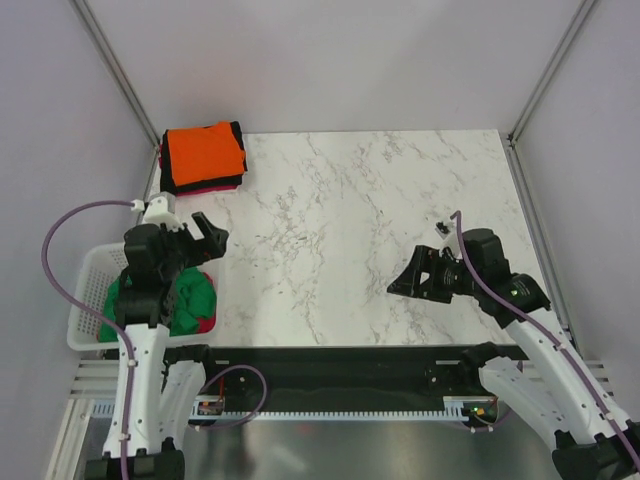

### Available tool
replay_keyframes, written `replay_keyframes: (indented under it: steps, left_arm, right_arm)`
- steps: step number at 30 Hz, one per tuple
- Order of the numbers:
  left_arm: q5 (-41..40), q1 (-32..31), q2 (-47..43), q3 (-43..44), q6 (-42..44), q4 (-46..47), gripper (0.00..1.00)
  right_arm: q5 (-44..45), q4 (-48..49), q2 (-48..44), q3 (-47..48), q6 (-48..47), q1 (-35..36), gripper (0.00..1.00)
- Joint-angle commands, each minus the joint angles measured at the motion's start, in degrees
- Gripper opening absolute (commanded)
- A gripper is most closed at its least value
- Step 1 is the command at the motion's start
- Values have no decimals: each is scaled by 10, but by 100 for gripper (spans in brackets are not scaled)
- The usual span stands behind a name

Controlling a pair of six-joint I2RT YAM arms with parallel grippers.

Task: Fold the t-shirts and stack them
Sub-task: Reset both grippers

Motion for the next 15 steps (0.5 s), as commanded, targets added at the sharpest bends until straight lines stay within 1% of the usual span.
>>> replay_keyframes:
  steps: [1,3,5,10,14,15]
  left_arm:
    - [-20,1,-61,-39,10,15,100]
    - [-22,1,-86,-69,0,8,100]
    - [-22,1,-109,-68,-15,9,100]
    - [-47,1,-114,-74,-15,6,100]
    - [-73,-4,-121,-76,-18,3,100]
    - [-85,-6,-120,-76,-19,1,100]
  right_arm:
    - [-10,5,-25,-8,42,3,85]
    - [-9,6,-41,-24,62,3,84]
    - [-7,11,-56,-42,86,3,85]
    - [8,47,-105,-88,153,4,85]
    - [13,78,-124,-133,202,4,85]
    - [9,103,-129,-138,212,3,85]
